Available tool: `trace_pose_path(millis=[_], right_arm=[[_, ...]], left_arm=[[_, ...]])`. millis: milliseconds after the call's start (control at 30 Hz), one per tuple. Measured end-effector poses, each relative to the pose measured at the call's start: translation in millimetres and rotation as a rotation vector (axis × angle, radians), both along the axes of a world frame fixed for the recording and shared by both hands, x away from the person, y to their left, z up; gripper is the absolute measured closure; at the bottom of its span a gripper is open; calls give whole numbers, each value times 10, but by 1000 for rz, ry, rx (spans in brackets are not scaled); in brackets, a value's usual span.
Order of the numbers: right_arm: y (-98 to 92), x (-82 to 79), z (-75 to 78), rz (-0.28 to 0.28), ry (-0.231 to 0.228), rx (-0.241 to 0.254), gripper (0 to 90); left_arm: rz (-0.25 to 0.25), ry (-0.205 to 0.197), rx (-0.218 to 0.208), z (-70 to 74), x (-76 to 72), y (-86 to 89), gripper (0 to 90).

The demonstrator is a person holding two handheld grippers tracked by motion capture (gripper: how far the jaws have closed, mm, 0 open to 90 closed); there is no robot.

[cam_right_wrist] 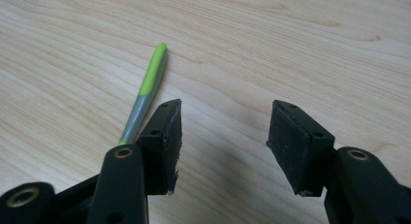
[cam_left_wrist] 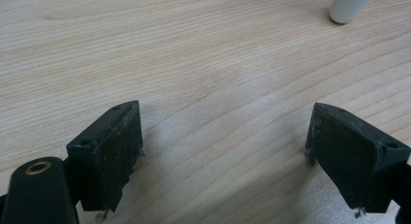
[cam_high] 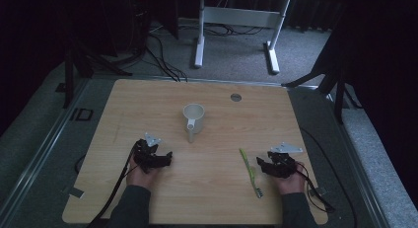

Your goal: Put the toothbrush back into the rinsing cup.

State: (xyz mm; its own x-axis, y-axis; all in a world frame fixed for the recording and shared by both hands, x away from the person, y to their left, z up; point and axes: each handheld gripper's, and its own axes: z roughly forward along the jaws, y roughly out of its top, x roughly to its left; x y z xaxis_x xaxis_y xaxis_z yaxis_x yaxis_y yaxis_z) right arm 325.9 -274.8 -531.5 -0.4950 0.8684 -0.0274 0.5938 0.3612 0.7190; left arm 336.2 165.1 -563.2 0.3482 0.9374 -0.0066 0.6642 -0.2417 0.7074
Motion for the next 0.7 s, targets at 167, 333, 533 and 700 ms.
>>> trace_pose_path(millis=[167,333,533,700], right_arm=[[2,-41,100,-1,-6,8,461],[11,-66,252,-8,-36,33,489],[101,-79,422,22,-71,42,503],[194,-110,531,28,-48,53,514]], left_arm=[[1,0,-1,0,0,-1,139],[0,0,0,0,0,-2,139],[0,0,-1,0,0,-4,140],[0,0,-1,0,0,-4,139]])
